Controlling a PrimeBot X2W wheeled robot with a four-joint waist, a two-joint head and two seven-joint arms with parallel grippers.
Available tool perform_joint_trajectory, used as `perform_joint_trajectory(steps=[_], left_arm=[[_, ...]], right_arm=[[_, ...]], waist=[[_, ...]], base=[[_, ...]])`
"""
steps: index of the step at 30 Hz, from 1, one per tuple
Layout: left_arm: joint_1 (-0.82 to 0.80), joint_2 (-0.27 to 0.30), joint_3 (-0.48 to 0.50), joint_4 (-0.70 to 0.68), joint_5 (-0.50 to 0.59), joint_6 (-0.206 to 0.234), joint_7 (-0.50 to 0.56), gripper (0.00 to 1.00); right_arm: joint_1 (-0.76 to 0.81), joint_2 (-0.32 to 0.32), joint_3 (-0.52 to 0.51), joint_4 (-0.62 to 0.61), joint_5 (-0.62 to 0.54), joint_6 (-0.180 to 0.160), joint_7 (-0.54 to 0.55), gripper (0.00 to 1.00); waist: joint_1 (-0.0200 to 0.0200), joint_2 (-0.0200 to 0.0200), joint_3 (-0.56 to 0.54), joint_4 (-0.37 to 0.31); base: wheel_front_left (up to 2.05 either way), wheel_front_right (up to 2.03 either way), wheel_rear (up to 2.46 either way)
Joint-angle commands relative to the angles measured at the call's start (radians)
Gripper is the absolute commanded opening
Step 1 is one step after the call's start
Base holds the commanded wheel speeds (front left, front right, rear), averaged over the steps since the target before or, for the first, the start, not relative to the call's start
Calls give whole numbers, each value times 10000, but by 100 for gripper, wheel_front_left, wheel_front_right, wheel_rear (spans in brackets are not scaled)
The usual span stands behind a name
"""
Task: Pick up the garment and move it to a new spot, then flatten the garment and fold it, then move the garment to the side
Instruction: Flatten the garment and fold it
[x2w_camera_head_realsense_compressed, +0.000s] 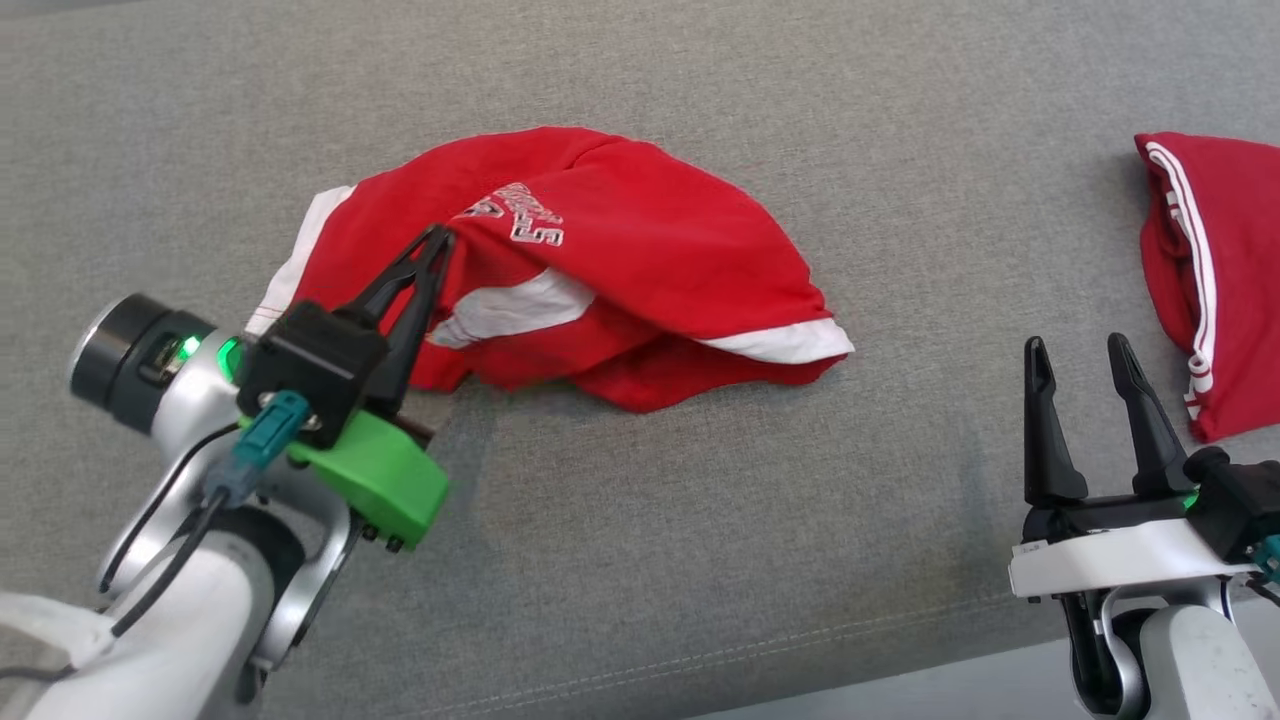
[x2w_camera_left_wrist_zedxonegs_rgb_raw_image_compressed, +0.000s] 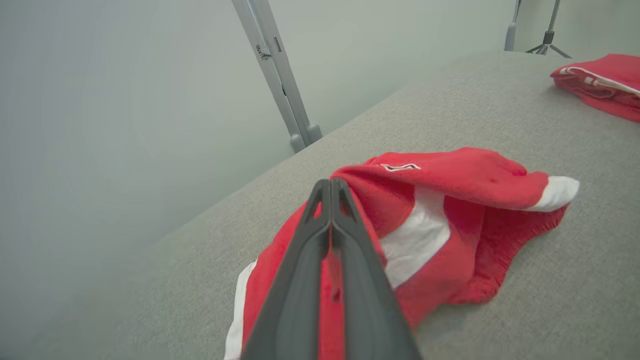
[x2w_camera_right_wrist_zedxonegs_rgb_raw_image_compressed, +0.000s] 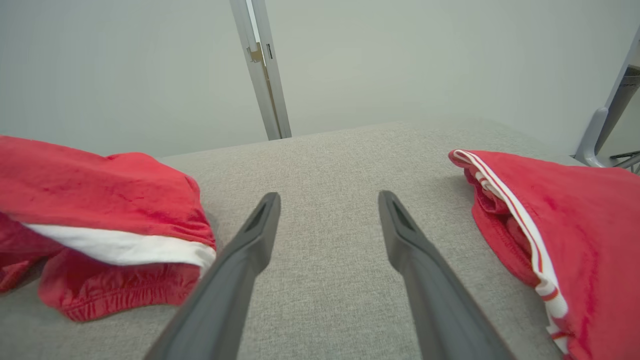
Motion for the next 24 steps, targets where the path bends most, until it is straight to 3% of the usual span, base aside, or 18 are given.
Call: perform_joint_trajectory(steps=[1, 7, 12, 24], left_arm=[[345, 259, 137, -283, -127, 158, 181, 0], [1870, 1148, 708, -1011, -611, 750, 924, 0], [3052, 1281, 1142, -660, -1254, 1267, 935, 0], [4506, 2167, 1570, -2310, -1563, 1815, 1688, 0]], right_arm=[[62, -18, -47, -40, -84, -12, -27, 100], [87, -18, -141, -77, -235, -12, -27, 100], [28, -19, -141, -39, -348, -14, -27, 100], [193, -21, -372, -339, -545, -14, 179, 100]], waist=[[0, 0, -34, 188], [0, 0, 9, 442], [0, 0, 24, 538], [0, 0, -61, 865]], base=[[0, 0, 0], [0, 0, 0], [0, 0, 0], [0, 0, 0]])
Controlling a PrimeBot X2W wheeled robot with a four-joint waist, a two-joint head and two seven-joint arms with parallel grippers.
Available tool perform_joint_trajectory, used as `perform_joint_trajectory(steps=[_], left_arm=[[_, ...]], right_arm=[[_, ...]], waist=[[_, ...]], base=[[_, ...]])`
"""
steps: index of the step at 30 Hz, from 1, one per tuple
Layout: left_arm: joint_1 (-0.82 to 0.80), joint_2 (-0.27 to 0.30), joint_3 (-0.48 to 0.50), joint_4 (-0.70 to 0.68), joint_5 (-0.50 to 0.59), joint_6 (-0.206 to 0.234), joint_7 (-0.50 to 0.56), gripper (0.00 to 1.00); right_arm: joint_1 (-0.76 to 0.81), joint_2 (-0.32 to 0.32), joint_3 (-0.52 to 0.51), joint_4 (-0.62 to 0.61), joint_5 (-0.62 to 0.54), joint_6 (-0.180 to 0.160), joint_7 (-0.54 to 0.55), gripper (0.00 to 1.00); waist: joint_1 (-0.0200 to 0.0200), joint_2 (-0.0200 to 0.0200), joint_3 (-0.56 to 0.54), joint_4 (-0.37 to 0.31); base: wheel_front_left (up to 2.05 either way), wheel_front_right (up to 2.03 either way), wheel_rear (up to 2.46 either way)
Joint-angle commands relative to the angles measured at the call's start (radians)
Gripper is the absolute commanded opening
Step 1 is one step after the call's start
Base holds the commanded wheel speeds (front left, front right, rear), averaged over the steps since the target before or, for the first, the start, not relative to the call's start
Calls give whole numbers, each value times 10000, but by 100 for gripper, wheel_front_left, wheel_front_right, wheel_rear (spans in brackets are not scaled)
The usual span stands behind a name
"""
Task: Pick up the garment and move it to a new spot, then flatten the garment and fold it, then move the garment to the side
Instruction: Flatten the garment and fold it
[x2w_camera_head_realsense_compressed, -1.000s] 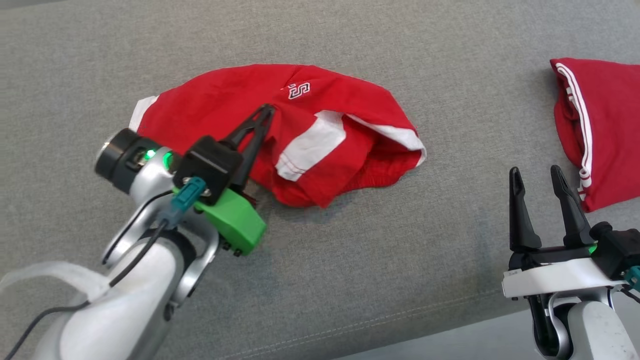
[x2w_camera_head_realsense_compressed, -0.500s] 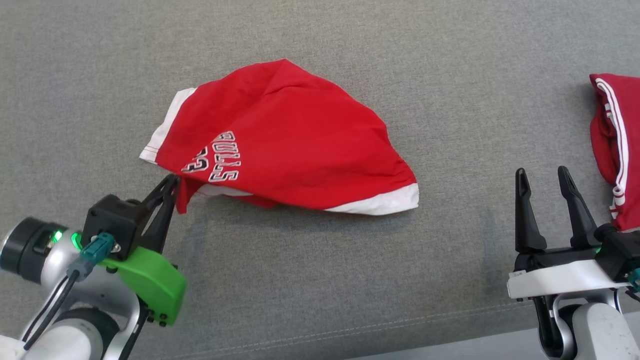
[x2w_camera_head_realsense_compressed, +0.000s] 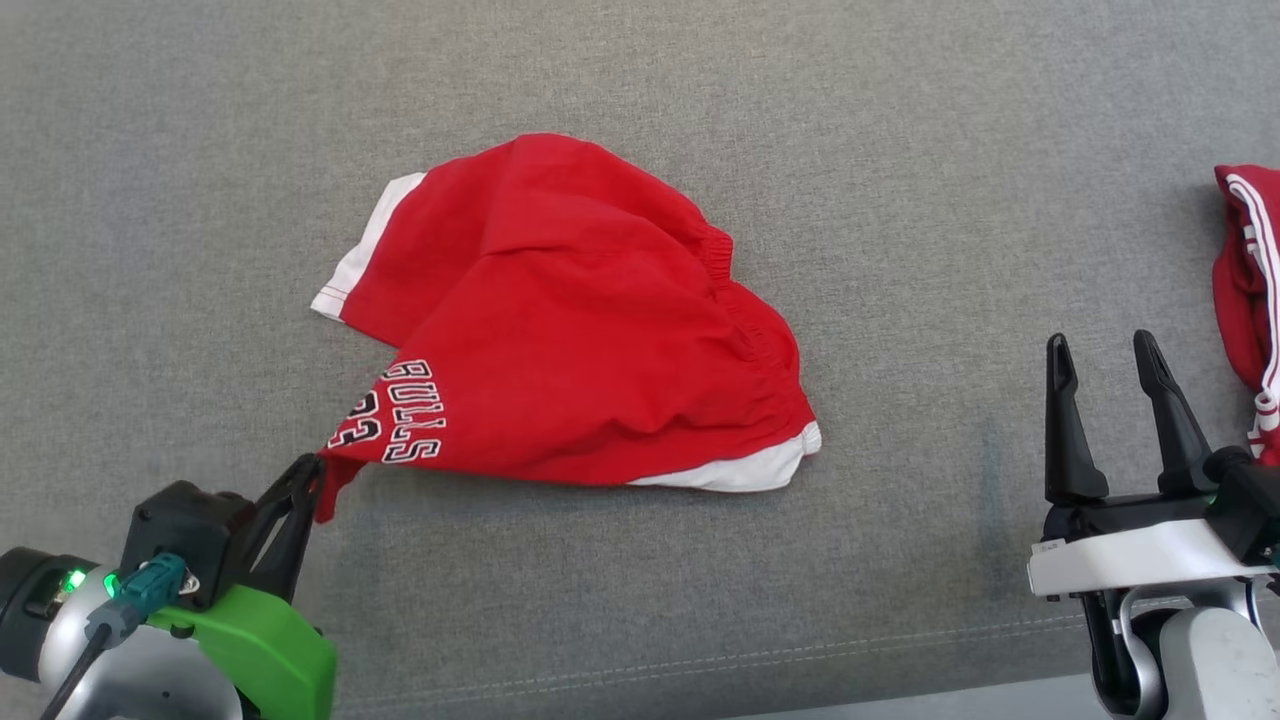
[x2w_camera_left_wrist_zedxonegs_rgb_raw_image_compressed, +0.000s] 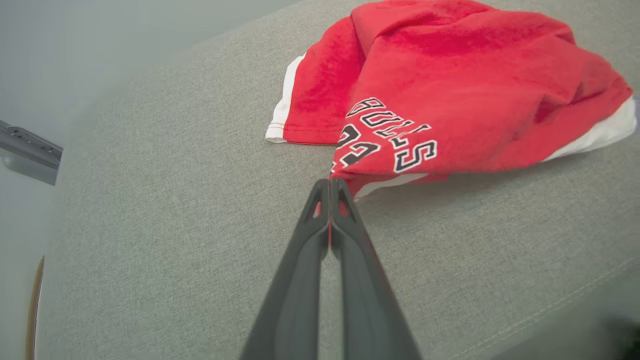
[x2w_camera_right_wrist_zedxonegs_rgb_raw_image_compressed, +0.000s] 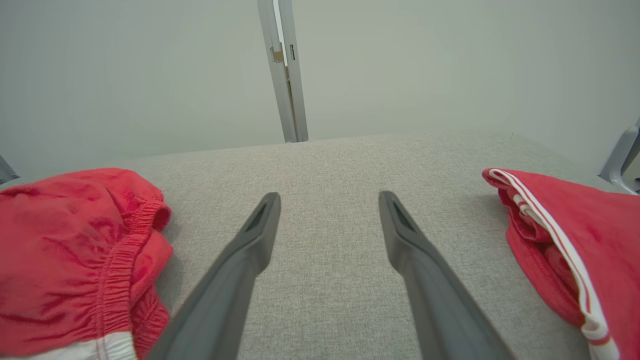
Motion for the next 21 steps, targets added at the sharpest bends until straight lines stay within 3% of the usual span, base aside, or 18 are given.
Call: perform_joint_trajectory(steps=[1, 3, 7, 16, 21], left_arm=[[136, 103, 51, -60, -98, 80, 37, 0], [143, 135, 81, -123, -176, 94, 184, 0], [-487, -211, -128, 508, -493, -308, 146, 0], [-2767, -1540, -605, 4052, -1229, -1619, -406, 0], [-3548, -2069, -610, 5727, -1272, -1903, -1045, 0]], right_arm=[[84, -23, -8, -40, -93, -14, 29, 100], [87, -21, -15, -88, -90, -14, 40, 100], [-16, -23, 94, -86, -85, -12, 93, 100], [-282, -46, 374, 11, -122, -14, 139, 100], [-331, -38, 446, 82, -38, -12, 100, 100]], waist=[[1, 0, 6, 5], [1, 0, 33, 38], [1, 0, 107, 12], [1, 0, 197, -417], [1, 0, 233, -628]], base=[[0, 0, 0], [0, 0, 0], [0, 0, 0], [0, 0, 0], [0, 0, 0]])
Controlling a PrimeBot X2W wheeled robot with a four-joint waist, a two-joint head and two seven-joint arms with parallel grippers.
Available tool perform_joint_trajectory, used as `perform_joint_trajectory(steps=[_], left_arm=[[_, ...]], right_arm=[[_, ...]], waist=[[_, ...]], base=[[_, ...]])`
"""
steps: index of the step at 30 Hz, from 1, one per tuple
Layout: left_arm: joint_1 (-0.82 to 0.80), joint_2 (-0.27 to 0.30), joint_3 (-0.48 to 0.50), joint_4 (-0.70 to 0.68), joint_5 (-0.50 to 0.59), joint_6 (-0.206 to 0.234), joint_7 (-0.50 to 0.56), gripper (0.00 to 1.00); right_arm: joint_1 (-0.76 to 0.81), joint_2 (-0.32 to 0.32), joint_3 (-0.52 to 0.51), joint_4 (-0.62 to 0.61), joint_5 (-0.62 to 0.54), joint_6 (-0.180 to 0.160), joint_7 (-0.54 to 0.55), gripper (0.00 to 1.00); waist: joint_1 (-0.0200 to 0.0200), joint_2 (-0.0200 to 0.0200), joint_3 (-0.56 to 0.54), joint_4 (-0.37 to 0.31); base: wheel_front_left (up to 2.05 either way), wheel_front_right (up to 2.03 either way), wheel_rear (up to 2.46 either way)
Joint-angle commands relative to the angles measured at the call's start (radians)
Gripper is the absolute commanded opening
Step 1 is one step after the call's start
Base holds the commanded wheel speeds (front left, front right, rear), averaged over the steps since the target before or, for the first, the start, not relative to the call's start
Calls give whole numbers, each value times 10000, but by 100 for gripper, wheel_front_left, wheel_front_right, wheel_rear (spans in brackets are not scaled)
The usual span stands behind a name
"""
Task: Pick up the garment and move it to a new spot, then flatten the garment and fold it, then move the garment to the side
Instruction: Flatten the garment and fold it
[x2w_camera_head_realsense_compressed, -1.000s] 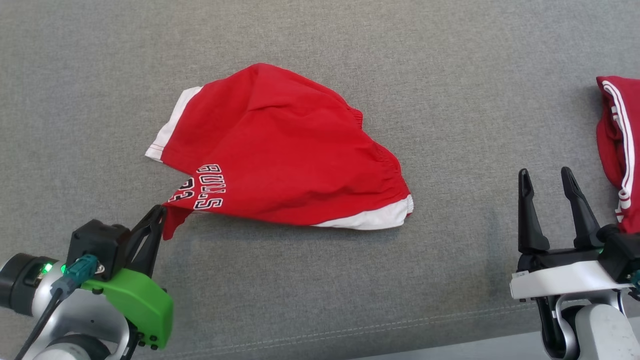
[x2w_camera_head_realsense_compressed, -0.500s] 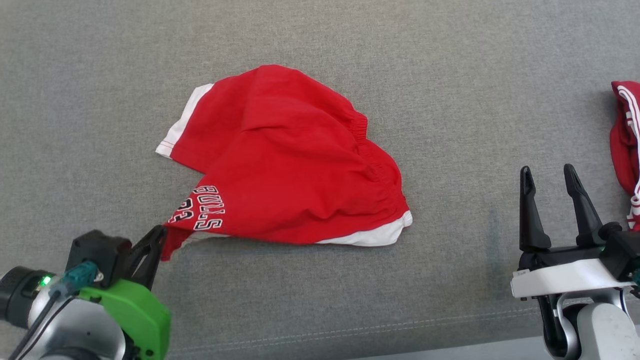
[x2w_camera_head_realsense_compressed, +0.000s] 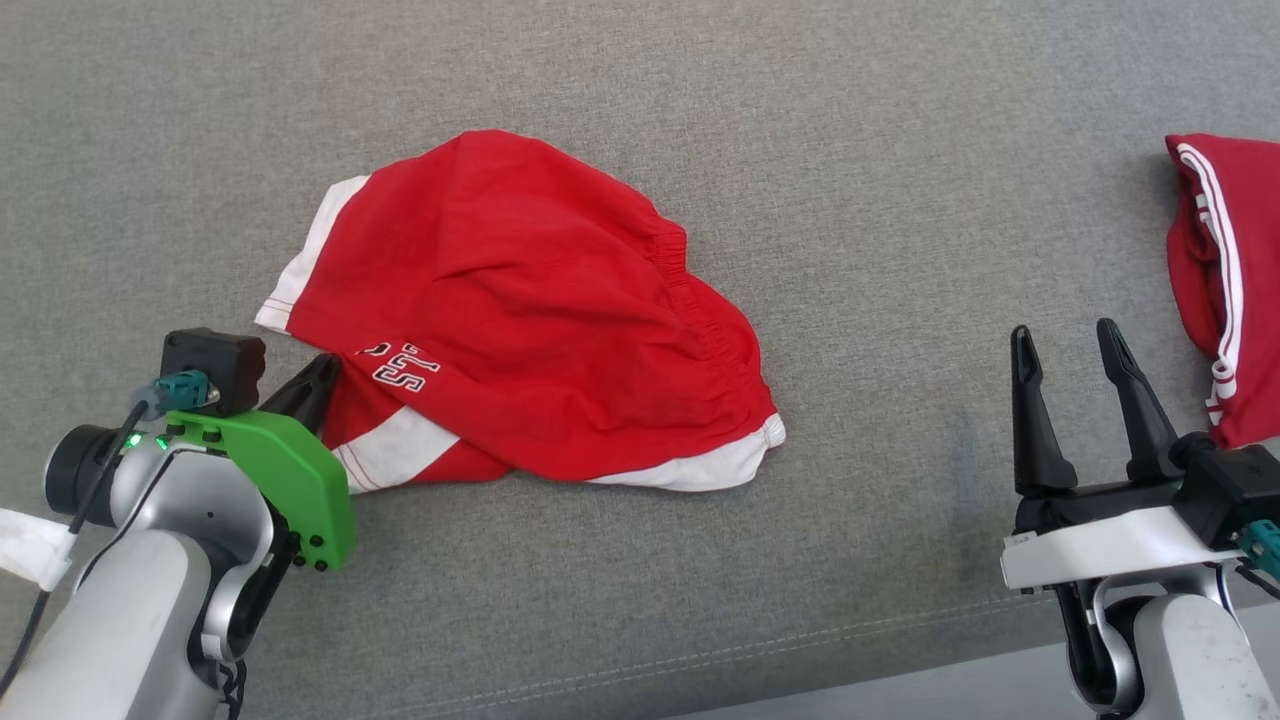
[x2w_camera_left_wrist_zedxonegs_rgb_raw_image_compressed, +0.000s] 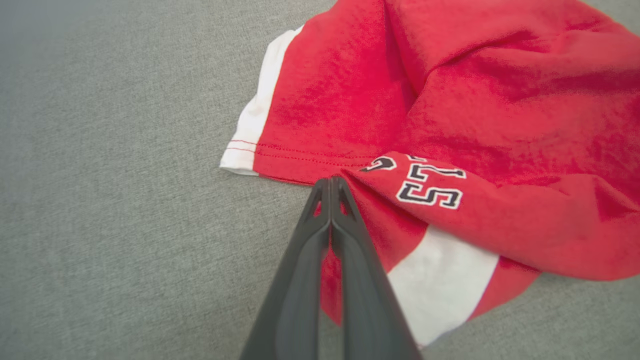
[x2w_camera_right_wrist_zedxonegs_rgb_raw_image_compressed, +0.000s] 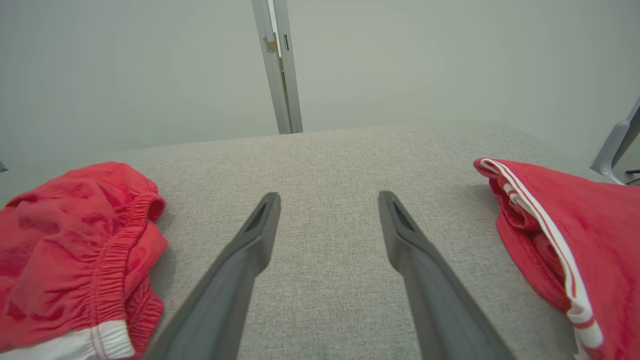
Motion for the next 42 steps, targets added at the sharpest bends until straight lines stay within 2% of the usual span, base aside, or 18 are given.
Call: perform_joint_trajectory(steps=[1, 2, 3, 4, 5, 10, 15, 18, 25, 33, 37, 38, 42], left_arm=[[-235, -218, 35, 429, -127, -148, -216, 0], [-352, -289, 84, 620, -102, -164, -449, 0], [-415, -442, 135, 815, -245, -194, -606, 9], [-394, -553, 126, 988, -327, -258, -720, 45], [-444, -610, 179, 1125, -260, -217, -926, 100], [-271, -1062, 515, 1379, -438, 36, -1946, 100], [250, -1511, 1278, 1056, -599, 728, -3400, 100], [544, -1722, 1617, 713, -643, 987, -4159, 100], [955, -2089, 2057, 122, -583, 1213, -5568, 100], [1765, -2636, 2805, -419, 28, 984, -6237, 100], [2359, -2968, 3085, -443, 805, 545, -6220, 100], [2522, -3077, 3112, -402, 1244, 284, -6222, 100], [2924, -3029, 2966, -153, 2115, -133, -6223, 100]], right_arm=[[-90, -29, 15, 36, 34, -12, -49, 100], [-96, -25, 34, 46, 43, -12, -64, 100], [-100, -20, 41, 54, 49, -12, -77, 100], [-103, -22, 40, 58, 50, -12, -83, 100], [-110, -21, 52, 59, 57, -14, -75, 100], [-161, -45, 132, 90, 38, -12, -110, 100], [-204, -117, 200, 49, 24, -14, -150, 100], [-247, -159, 283, 8, 12, -12, -178, 100], [-433, -268, 479, -15, -58, -12, -224, 100], [-196, -418, 805, 226, -75, -14, -246, 100], [35, -401, 857, 320, -106, -12, -246, 100], [178, -408, 861, 357, -117, -12, -230, 100], [434, -394, 875, 424, -116, -12, -189, 100]], waist=[[0, 0, 25, -82], [0, 0, 36, -89], [0, 0, 42, -87], [0, 0, 44, -73], [0, 0, 50, -54], [0, 0, -21, 127], [0, 0, -201, 360], [0, 0, -321, 496], [0, 0, -642, 713], [0, 0, -1319, 798], [0, 0, -1663, 844], [0, 0, -1815, 863], [0, 0, -2105, 893]], base=[[0, 0, 0], [0, 0, 0], [0, 0, 0], [0, 0, 0], [0, 0, 0], [0, 0, 0], [0, 0, 0], [0, 0, 0], [0, 0, 0], [0, 0, 0], [0, 0, 0], [0, 0, 0], [0, 0, 0]])
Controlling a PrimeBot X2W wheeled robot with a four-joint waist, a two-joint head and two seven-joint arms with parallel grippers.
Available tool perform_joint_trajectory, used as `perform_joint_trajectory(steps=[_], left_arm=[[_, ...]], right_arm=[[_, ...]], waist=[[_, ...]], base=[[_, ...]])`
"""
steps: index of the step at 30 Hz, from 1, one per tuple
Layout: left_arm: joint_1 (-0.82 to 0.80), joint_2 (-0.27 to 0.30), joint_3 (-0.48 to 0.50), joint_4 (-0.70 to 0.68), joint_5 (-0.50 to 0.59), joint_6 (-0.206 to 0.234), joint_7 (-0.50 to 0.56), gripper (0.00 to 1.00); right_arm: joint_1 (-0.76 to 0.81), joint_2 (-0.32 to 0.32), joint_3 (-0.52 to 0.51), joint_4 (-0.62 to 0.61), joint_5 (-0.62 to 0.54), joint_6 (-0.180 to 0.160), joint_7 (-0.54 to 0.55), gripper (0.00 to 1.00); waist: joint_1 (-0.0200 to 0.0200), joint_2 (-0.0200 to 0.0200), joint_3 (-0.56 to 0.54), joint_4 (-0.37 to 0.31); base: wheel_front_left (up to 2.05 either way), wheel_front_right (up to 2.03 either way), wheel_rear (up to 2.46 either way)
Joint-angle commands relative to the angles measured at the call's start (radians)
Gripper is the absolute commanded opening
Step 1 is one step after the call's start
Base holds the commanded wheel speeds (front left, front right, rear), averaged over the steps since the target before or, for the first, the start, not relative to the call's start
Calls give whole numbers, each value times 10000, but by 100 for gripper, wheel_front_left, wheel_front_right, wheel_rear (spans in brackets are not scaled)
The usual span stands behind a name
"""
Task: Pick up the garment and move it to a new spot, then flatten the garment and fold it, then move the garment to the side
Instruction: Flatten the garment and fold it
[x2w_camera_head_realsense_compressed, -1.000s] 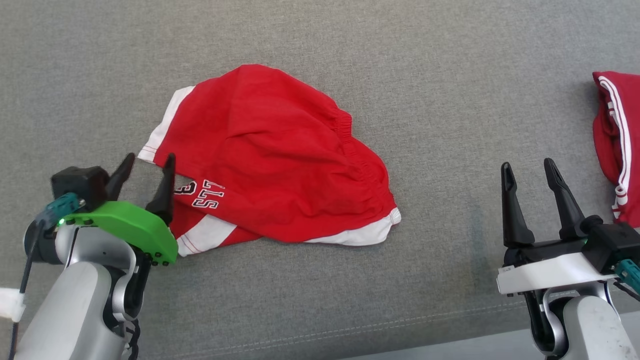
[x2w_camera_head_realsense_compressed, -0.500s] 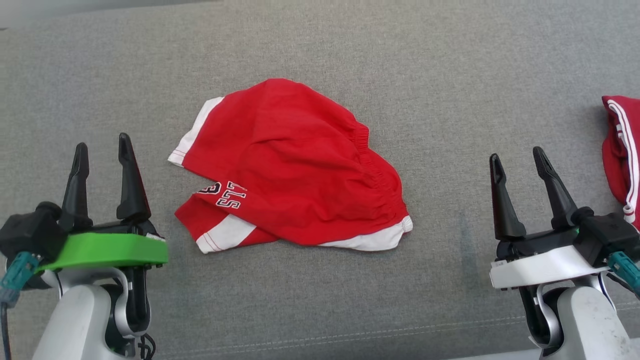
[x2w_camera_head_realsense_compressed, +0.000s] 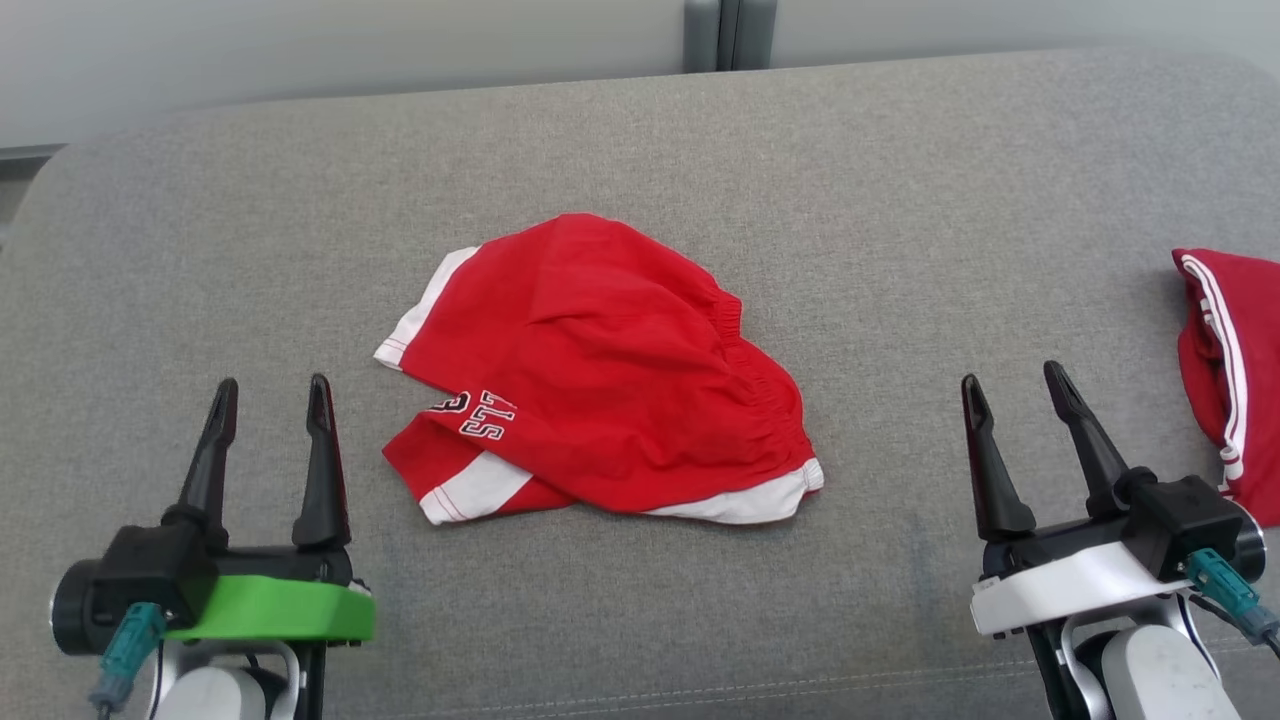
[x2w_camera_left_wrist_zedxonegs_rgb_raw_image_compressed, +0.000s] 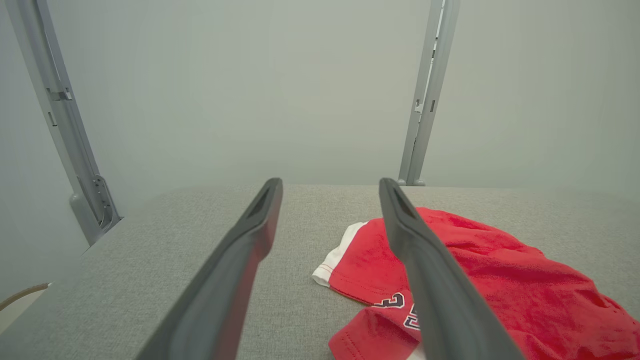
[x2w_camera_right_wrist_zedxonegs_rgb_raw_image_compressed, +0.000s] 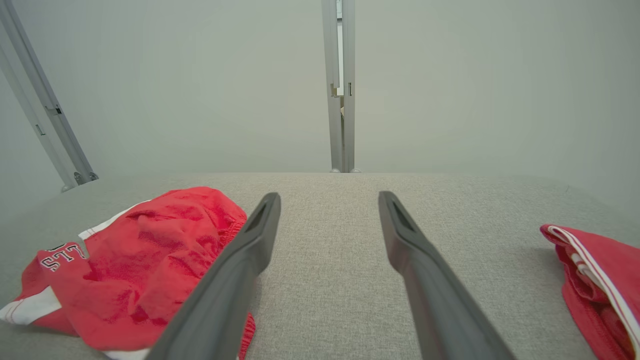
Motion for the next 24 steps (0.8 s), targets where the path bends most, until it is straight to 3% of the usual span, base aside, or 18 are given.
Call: perform_joint_trajectory(steps=[1, 7, 24], left_arm=[[317, -69, -42, 173, 43, -143, -6, 100], [778, -19, -232, 565, 632, -278, -7, 100], [1170, 122, -283, 382, 750, 82, 196, 100]], right_arm=[[167, -13, 10, 42, -40, -12, 3, 100], [549, 94, 58, 65, -92, -14, 60, 100], [1131, 246, -51, -313, -289, -12, 417, 100]], waist=[[1, -1, -259, 43], [1, -1, -626, -7], [1, -1, -948, 7]], base=[[0, 0, 0], [0, 0, 0], [0, 0, 0]])
